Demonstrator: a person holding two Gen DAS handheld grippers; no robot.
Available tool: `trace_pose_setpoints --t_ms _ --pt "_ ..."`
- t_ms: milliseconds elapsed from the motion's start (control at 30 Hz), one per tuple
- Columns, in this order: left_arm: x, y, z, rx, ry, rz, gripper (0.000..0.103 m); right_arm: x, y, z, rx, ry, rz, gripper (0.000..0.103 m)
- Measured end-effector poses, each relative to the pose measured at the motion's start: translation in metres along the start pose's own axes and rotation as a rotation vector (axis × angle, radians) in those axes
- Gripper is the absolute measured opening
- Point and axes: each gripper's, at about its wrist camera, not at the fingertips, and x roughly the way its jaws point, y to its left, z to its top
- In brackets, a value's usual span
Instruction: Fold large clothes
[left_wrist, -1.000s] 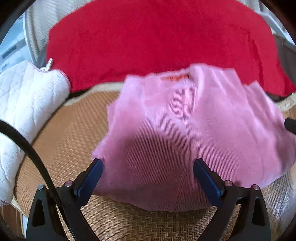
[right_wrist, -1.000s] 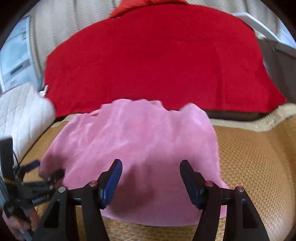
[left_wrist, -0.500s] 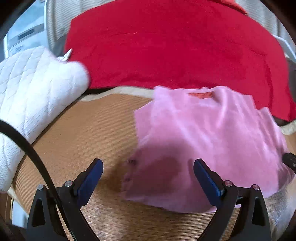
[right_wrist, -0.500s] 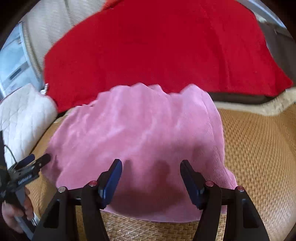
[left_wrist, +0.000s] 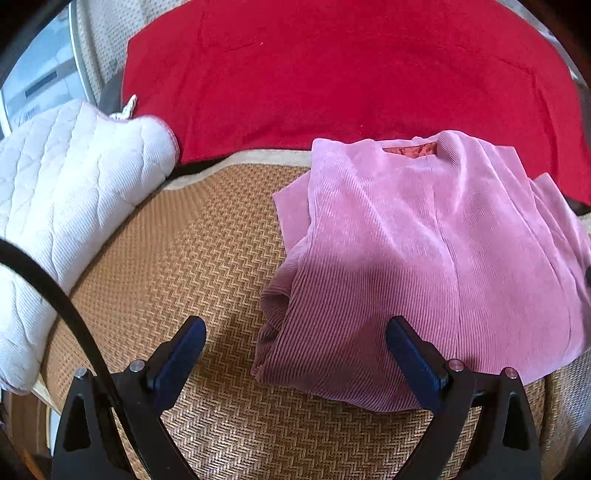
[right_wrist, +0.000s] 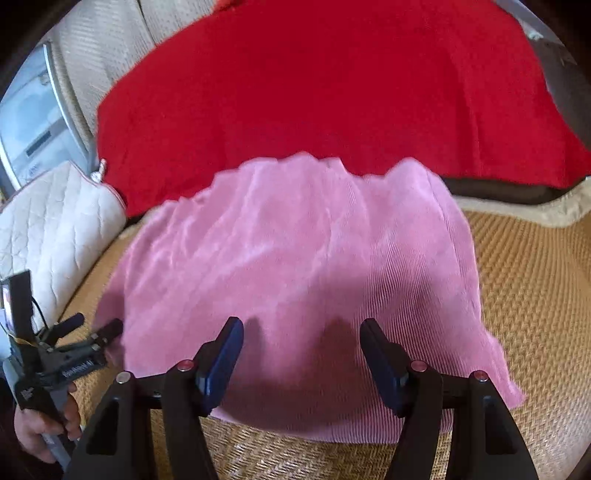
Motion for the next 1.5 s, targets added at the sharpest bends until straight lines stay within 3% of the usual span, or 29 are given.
trace_pose_setpoints --t_ms 167,267,500,700,800,1200,1267,1333,1500 --pt "-0.001 -0.004 0.0 0.014 -0.005 0.014 0.098 -0.006 0.018 -0.003 -0.032 -0.016 0.044 0.069" --pt "0.0 -0.005 0.0 0.018 -0.004 0.016 0.098 0.014 0.03 -0.011 -0.079 0.062 0.004 0.069" --pt "-0.004 -0.007 0.001 0.019 0.0 -0.013 0.098 0.02 0.024 -0.014 -0.036 0.061 -0.016 0.08" --pt "-0.037 -0.001 0.01 -0.041 -0.161 -0.037 0.098 0.019 0.027 -0.015 -0.057 0.047 -0.039 0.08" --pt "-0.043 -0.005 0.013 -0.062 -0.19 -0.072 0.098 0.019 0.027 -0.015 -0.055 0.045 -0.037 0.08" --pt "-0.029 -0.038 0.016 -0.003 -0.14 -0.112 0.098 0.019 0.024 -0.016 -0.057 0.041 -0.016 0.08" --pt "-0.018 -0.039 0.017 -0.001 -0.093 -0.119 0.098 0.019 0.024 -0.016 -0.057 0.041 -0.013 0.08" --pt "0.001 -0.042 0.015 0.024 -0.019 -0.073 0.098 0.019 0.022 -0.016 -0.051 0.047 -0.003 0.08" --pt "-0.002 -0.023 0.022 -0.034 -0.022 -0.078 0.1 0.004 0.003 -0.003 0.0 0.078 0.081 0.081"
